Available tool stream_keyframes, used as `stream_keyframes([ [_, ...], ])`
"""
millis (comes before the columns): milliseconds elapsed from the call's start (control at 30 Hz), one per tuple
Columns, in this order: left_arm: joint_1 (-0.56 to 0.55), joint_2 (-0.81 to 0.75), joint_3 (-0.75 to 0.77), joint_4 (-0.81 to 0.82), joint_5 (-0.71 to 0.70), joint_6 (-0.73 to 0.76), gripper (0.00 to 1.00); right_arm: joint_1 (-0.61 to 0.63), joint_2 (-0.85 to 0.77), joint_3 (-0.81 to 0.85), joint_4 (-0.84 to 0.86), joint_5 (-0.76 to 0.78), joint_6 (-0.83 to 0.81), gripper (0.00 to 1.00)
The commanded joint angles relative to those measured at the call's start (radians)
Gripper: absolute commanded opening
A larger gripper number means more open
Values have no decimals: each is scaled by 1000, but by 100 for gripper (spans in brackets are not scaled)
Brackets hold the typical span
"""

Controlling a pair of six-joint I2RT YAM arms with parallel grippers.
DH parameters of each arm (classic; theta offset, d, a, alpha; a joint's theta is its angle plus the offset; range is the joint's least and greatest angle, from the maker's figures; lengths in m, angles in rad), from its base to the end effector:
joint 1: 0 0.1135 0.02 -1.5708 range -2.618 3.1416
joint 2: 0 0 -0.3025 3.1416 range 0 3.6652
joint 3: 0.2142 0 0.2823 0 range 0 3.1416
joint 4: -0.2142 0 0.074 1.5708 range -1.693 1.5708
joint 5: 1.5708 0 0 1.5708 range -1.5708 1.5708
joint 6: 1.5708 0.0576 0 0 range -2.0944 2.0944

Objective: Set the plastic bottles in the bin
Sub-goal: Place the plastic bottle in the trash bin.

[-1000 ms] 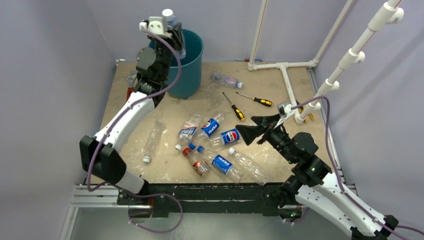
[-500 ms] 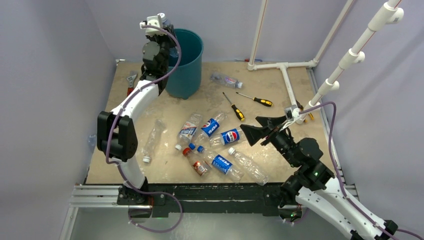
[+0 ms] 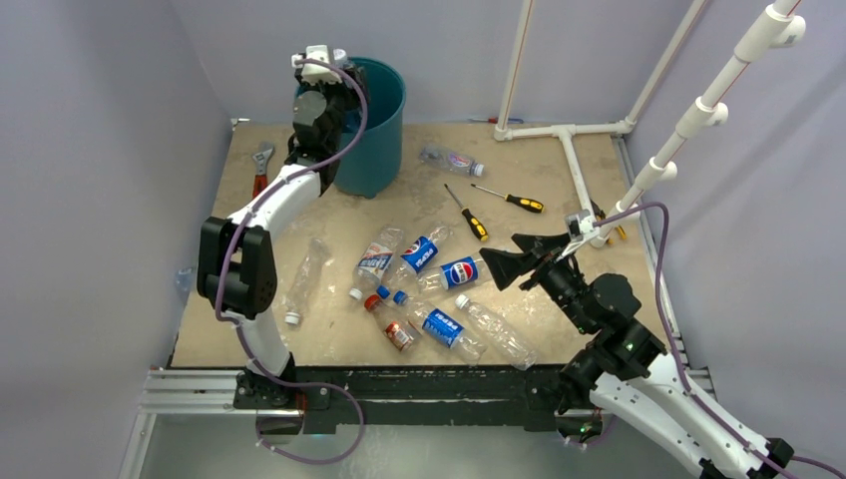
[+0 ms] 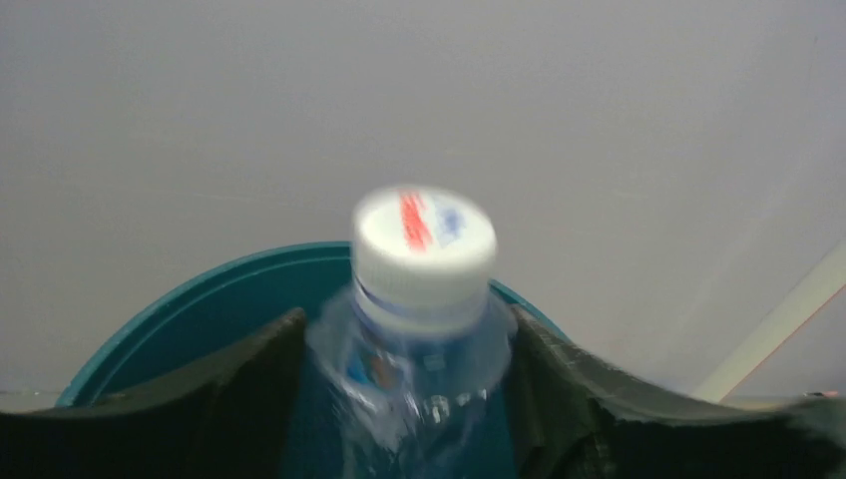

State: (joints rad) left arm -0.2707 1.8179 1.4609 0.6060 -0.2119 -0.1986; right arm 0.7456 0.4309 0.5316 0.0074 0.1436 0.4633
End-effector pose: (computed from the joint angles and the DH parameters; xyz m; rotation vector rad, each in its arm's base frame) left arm 0.4848 -0.1220 0.3987 -0.1328 1.3253 -0.2581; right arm 0.1112 0.0915 0.3414 -0.0932 1.5226 0.8731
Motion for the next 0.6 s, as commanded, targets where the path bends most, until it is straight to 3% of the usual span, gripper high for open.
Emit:
stream_keyframes([
  [0, 0, -53, -5, 38, 46, -17, 80, 0, -8, 22, 11, 41, -20, 99],
  [100, -1, -107, -7, 30, 39, -34, 95, 0, -2, 31, 7, 44, -19, 99],
  [300, -2, -277, -25, -95, 14, -117, 99, 0, 17, 37, 2, 93, 54, 99],
  [400, -2, -392, -43, -282, 8, -209, 99, 0, 26, 21, 17, 108, 107, 99],
  [567, -2, -557, -60, -756, 33, -358, 99, 0, 46, -20, 82, 60, 130, 99],
])
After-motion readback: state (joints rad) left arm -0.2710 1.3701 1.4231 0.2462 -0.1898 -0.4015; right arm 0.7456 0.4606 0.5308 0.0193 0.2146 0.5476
